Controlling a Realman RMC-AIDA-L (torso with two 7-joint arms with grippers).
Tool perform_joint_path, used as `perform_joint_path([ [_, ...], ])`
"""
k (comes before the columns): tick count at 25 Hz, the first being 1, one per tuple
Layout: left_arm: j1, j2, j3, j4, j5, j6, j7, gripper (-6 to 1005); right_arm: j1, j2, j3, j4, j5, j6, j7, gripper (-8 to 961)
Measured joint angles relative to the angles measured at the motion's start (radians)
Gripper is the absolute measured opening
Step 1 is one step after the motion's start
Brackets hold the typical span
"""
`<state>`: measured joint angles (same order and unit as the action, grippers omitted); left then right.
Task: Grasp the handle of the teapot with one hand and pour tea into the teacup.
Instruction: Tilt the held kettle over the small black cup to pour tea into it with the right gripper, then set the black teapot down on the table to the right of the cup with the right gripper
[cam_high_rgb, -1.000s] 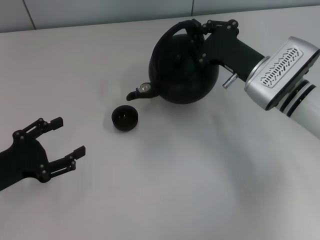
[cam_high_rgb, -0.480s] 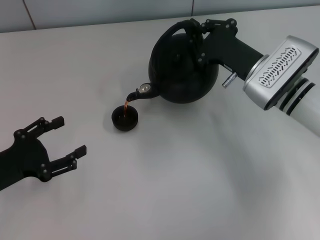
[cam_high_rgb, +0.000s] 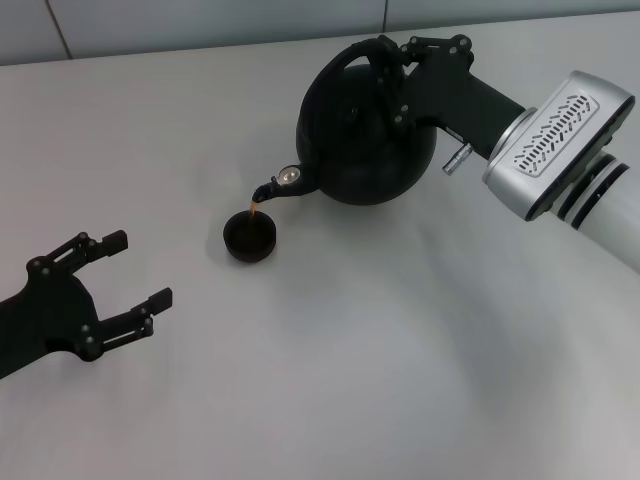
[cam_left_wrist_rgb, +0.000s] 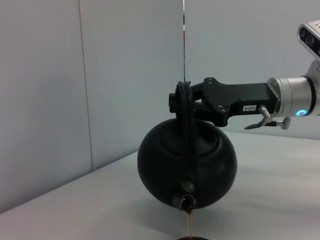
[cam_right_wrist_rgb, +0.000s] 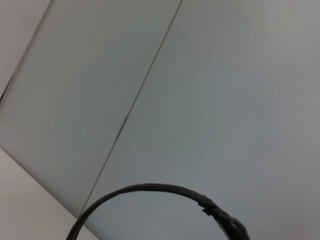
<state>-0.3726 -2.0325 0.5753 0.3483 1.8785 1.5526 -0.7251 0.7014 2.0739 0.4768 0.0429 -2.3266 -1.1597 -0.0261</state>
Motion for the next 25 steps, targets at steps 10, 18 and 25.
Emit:
perform_joint_path([
  [10,-0.002,0.0,0.0,0.0,-0.001,-0.002,0.001,860,0.0,0.0,0.007,0.007,0.004,0.0,0.029,125],
  [18,-0.004,0.0,0.0,0.0,-0.001,-0.002,0.001,860,0.0,0.001,0.01,0.008,0.007,0.0,0.132,128],
  [25,-0.005,0.0,0.0,0.0,-0.001,-0.005,0.001,860,-0.005,-0.002,0.013,-0.001,0.011,-0.021,0.289,130],
])
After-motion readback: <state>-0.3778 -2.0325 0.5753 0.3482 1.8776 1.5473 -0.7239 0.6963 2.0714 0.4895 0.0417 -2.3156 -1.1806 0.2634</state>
